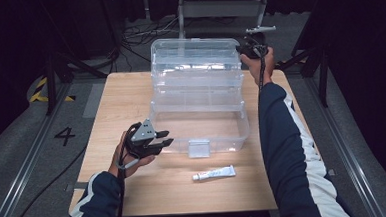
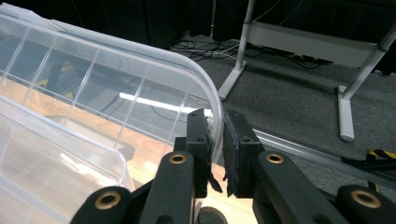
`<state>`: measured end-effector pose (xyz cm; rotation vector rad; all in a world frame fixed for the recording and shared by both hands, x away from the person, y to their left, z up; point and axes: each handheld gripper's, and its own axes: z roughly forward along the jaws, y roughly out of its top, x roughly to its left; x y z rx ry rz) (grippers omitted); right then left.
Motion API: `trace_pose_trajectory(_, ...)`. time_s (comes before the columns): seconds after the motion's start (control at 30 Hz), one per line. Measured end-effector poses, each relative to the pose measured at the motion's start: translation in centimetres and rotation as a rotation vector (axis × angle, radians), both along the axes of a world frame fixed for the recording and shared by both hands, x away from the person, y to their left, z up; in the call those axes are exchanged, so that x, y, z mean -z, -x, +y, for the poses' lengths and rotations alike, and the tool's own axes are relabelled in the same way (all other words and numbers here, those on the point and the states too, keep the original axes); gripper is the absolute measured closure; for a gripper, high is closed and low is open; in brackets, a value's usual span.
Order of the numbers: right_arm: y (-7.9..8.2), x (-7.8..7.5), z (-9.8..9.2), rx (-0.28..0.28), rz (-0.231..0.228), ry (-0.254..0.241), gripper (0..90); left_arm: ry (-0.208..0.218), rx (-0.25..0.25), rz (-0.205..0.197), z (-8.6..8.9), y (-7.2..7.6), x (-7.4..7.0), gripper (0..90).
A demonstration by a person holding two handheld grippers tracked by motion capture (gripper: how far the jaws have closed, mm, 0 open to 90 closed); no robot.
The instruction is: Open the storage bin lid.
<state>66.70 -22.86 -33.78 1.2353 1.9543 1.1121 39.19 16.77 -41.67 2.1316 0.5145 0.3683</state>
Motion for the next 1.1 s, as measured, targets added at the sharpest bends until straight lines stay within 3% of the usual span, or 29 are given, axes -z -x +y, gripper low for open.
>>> trace_pose_trajectory(0.07,-0.2,0.0,0.0,-0.008,0.015,0.028,81.0,0.002,0.000,0.001,0.0,0.0,0.0,66.7)
trace_pose_trajectory(0.37,-1.2,0.9,0.1,0.001,0.068,0.048,79.7,0.021,0.002,-0.001,0.1,0.0,0.2,66.6)
trace_pose_trajectory(0.43,-1.4,1.1,0.1,0.007,0.076,0.070,83.3,0.022,0.003,-0.003,0.1,0.0,0.2,66.7)
trace_pose_trajectory(0.5,-1.4,1.2,0.2,-0.001,0.076,0.051,86.8,0.024,0.004,-0.001,0.1,-0.1,0.2,66.7)
trace_pose_trajectory(0.6,-1.6,1.4,0.8,0.003,0.098,0.116,85.8,0.029,0.006,-0.003,0.1,-0.2,0.3,67.1)
trace_pose_trajectory(1.1,0.0,1.1,-0.7,0.001,0.085,0.102,82.4,0.036,0.006,0.004,0.2,-0.3,0.3,67.1)
